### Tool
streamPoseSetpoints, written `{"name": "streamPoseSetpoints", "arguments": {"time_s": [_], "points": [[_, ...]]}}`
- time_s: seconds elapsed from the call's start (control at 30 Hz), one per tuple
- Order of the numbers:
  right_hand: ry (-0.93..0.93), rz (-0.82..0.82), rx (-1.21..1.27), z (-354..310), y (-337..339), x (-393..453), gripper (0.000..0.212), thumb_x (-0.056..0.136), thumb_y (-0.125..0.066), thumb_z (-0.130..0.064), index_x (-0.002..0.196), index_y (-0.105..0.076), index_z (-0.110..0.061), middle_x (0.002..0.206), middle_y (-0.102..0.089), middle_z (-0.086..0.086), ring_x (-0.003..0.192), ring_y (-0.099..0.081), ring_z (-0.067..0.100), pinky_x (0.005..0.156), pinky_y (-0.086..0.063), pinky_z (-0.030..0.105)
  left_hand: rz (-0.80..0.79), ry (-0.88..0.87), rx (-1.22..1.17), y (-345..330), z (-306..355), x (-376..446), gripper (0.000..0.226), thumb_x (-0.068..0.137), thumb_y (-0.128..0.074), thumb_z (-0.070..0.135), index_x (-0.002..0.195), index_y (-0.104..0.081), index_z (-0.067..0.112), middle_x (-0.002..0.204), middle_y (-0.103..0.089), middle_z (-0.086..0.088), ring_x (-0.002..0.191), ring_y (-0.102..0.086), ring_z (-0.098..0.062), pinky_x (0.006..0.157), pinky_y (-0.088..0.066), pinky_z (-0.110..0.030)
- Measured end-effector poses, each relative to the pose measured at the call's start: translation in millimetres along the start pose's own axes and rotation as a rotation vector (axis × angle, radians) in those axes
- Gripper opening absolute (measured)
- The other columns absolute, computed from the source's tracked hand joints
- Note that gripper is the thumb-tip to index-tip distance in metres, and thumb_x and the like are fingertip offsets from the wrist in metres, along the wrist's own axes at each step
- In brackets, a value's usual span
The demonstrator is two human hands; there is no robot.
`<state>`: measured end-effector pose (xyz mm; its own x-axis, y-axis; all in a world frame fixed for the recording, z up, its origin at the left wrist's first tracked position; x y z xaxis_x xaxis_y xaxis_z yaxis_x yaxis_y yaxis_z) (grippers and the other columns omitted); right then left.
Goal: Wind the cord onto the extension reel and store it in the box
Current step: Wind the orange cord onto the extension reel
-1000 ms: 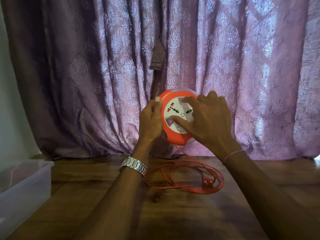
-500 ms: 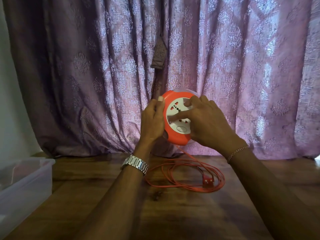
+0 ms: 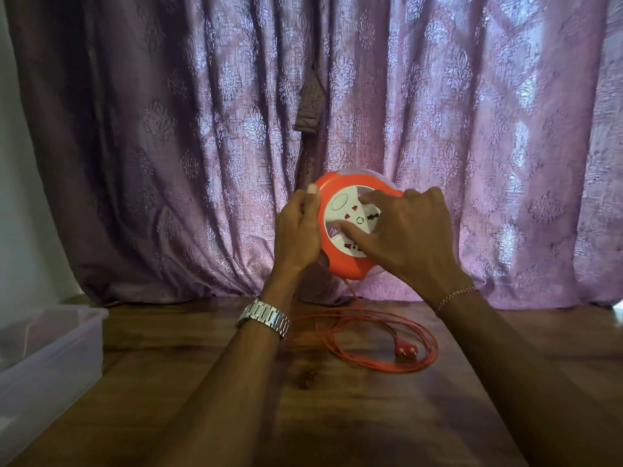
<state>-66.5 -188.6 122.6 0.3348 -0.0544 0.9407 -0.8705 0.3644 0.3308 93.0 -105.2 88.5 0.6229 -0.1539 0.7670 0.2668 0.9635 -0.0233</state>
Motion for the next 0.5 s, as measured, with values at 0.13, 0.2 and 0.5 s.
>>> {"name": "streamPoseSetpoints", "arguments": {"time_s": [0.13,0.2,0.5], "points": [[0.121,-0.025,0.045,-2,1,4,0.055,0.079,-0.057,-0.067,0.108,-0.065,-0.022,0.092,-0.066,0.002,0.091,-0.052,0.028,0.077,-0.041,0.041,0.040,-0.001,-0.010,6,0,2,0.064,0.088,-0.037,0.074,0.082,-0.060,0.014,0.086,-0.072,-0.016,0.086,-0.069,-0.039,0.079,-0.056,-0.059],[0.227,-0.102,0.117,-7,-3,4,0.038,0.083,-0.059,-0.051,0.110,-0.062,-0.025,0.105,-0.062,0.003,0.098,-0.047,0.027,0.081,-0.043,0.043,0.051,-0.008,-0.015,9,0,3,0.070,0.089,-0.036,0.074,0.086,-0.061,0.008,0.086,-0.073,-0.015,0.085,-0.070,-0.038,0.079,-0.056,-0.059],[0.330,-0.419,0.040,-21,-17,-5,0.069,0.072,-0.072,-0.009,0.125,-0.056,-0.050,0.138,-0.047,0.011,0.115,-0.043,0.032,0.091,-0.043,0.046,0.032,0.007,-0.005,8,-5,3,0.073,0.087,-0.035,0.075,0.091,-0.064,0.009,0.087,-0.073,-0.010,0.086,-0.070,-0.033,0.082,-0.056,-0.056]]}}
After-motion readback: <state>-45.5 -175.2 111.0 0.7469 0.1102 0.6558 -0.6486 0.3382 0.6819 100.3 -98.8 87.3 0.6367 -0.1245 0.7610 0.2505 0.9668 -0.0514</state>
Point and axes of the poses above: each hand's wrist, its own x-axis towards the middle knuckle, its own y-axis out of the back of the hand, z = x × y, the point moved 8 cm from there along x, towards the middle knuckle
